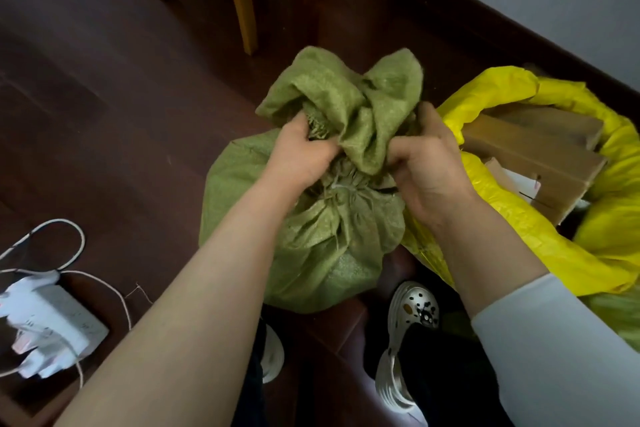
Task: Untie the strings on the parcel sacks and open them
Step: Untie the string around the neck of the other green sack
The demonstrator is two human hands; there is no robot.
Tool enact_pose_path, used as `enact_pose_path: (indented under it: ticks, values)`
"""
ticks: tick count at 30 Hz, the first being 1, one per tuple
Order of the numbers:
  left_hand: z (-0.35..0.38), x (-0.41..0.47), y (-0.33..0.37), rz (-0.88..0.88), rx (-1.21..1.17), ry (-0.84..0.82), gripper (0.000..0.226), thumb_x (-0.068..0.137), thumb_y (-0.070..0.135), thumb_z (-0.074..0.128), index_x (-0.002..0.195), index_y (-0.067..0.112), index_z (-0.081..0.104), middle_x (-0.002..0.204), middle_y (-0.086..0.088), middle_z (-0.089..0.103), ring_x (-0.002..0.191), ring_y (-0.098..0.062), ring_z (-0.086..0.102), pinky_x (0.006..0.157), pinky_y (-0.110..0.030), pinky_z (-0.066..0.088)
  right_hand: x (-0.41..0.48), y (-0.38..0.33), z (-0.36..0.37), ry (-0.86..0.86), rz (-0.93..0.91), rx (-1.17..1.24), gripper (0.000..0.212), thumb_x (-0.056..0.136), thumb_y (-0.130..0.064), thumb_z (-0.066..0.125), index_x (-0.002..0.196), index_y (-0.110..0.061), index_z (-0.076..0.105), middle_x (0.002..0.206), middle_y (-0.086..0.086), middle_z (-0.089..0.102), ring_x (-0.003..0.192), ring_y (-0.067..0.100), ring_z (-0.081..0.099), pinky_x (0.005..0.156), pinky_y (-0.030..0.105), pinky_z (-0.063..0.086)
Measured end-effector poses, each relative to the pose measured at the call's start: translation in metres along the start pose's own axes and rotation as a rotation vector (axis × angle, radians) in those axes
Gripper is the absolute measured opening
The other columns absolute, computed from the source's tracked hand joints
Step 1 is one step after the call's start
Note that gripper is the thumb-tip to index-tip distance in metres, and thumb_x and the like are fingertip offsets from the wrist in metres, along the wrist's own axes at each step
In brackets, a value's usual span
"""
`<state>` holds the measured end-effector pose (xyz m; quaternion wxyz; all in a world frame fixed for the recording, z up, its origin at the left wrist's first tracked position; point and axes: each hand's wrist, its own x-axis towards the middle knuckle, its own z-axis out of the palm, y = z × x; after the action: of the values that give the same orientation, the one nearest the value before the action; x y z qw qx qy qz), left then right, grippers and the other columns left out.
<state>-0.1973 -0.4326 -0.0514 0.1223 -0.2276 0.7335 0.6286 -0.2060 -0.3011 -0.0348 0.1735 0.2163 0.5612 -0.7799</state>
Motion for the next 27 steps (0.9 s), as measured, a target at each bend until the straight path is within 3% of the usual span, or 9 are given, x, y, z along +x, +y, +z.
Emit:
enact_pose_path:
  ticks: [4, 7, 9, 13, 17, 20, 22, 24, 27]
  values:
    - [-0.005, 0.007, -0.003, -0.123, 0.085, 0.124, 0.025, 0.068, 0.032, 0.076, 0.078, 0.021, 0.057, 0.093, -0.002, 0.068, 0.089, -0.024, 0.066, 0.086, -0.043, 0.054, -0.021, -0.007, -0.001, 0.251, -0.656, -0.458, 0.083, 0.063, -0.007, 0.056, 0.143, -0.011, 0.032, 0.149, 0.015, 0.023, 0.136, 0.014, 0.031, 0.110, 0.032, 0.033]
    - [-0.006, 0.007, -0.003, -0.156, 0.227, 0.192, 0.030, 0.067, 0.039, 0.074, 0.074, 0.019, 0.052, 0.086, -0.003, 0.064, 0.086, -0.026, 0.064, 0.082, -0.043, 0.054, -0.039, -0.007, 0.002, 0.211, -1.248, -0.895, 0.039, 0.070, -0.006, 0.055, 0.107, -0.007, 0.067, 0.119, 0.015, 0.054, 0.113, 0.024, 0.050, 0.096, 0.046, 0.041]
    - [-0.004, 0.006, 0.001, -0.165, 0.213, 0.191, 0.028, 0.071, 0.036, 0.072, 0.070, 0.018, 0.050, 0.079, -0.001, 0.061, 0.083, -0.026, 0.064, 0.076, -0.039, 0.056, -0.035, 0.003, 0.002, -0.017, -1.133, -1.052, 0.028, 0.075, -0.017, 0.051, 0.093, -0.012, 0.072, 0.102, 0.007, 0.065, 0.096, 0.027, 0.059, 0.083, 0.049, 0.046]
    - [-0.011, 0.003, 0.012, -0.406, -0.149, 0.020, 0.025, 0.086, 0.039, 0.056, 0.086, 0.015, 0.060, 0.063, 0.003, 0.056, 0.044, -0.011, 0.053, 0.036, -0.013, 0.036, -0.022, 0.016, 0.001, -0.260, -0.354, -1.142, 0.060, 0.078, -0.033, 0.055, 0.136, -0.022, 0.046, 0.140, -0.003, 0.045, 0.129, 0.014, 0.042, 0.108, 0.030, 0.035]
    - [-0.026, 0.002, 0.017, -0.528, -0.415, -0.217, 0.035, 0.090, 0.040, 0.036, 0.094, 0.011, 0.056, 0.063, 0.000, 0.049, 0.041, -0.008, 0.043, 0.035, -0.010, 0.020, -0.010, 0.012, -0.003, -0.350, -0.155, -1.038, 0.098, 0.067, -0.026, 0.074, 0.147, -0.034, 0.017, 0.147, -0.003, 0.022, 0.135, 0.011, 0.025, 0.098, 0.017, 0.026]
    - [-0.032, -0.006, 0.029, -0.455, -0.492, -0.313, 0.044, 0.090, 0.035, 0.032, 0.112, 0.005, 0.056, 0.071, -0.007, 0.065, 0.052, -0.014, 0.061, 0.041, -0.015, 0.029, 0.001, 0.019, -0.004, -0.294, -0.158, -0.984, 0.104, 0.062, -0.017, 0.084, 0.146, -0.029, 0.023, 0.146, 0.002, 0.029, 0.135, 0.015, 0.029, 0.108, 0.023, 0.026]
    - [-0.031, -0.007, 0.035, -0.374, -0.386, -0.196, 0.046, 0.090, 0.036, 0.036, 0.125, 0.011, 0.053, 0.086, -0.009, 0.070, 0.064, -0.018, 0.069, 0.044, -0.017, 0.039, 0.008, 0.024, -0.006, -0.229, -0.198, -0.875, 0.093, 0.063, -0.015, 0.084, 0.142, -0.020, 0.035, 0.141, 0.003, 0.043, 0.131, 0.017, 0.040, 0.112, 0.036, 0.033]
    - [-0.026, -0.008, 0.034, -0.171, -0.087, 0.130, 0.034, 0.084, 0.038, 0.047, 0.109, 0.019, 0.063, 0.087, -0.003, 0.071, 0.073, -0.017, 0.070, 0.057, -0.025, 0.052, 0.011, 0.027, -0.007, -0.196, -0.196, -0.833, 0.082, 0.069, -0.016, 0.080, 0.139, -0.015, 0.039, 0.137, 0.003, 0.050, 0.127, 0.018, 0.046, 0.109, 0.041, 0.038]
    - [-0.024, -0.012, 0.036, 0.409, 0.289, 0.666, 0.015, 0.074, 0.032, 0.054, 0.086, 0.027, 0.061, 0.087, 0.007, 0.060, 0.081, -0.010, 0.058, 0.076, -0.028, 0.050, 0.013, 0.031, -0.009, -0.162, -0.144, -0.738, 0.071, 0.076, -0.021, 0.075, 0.138, -0.014, 0.042, 0.133, 0.004, 0.054, 0.122, 0.018, 0.051, 0.105, 0.042, 0.043]
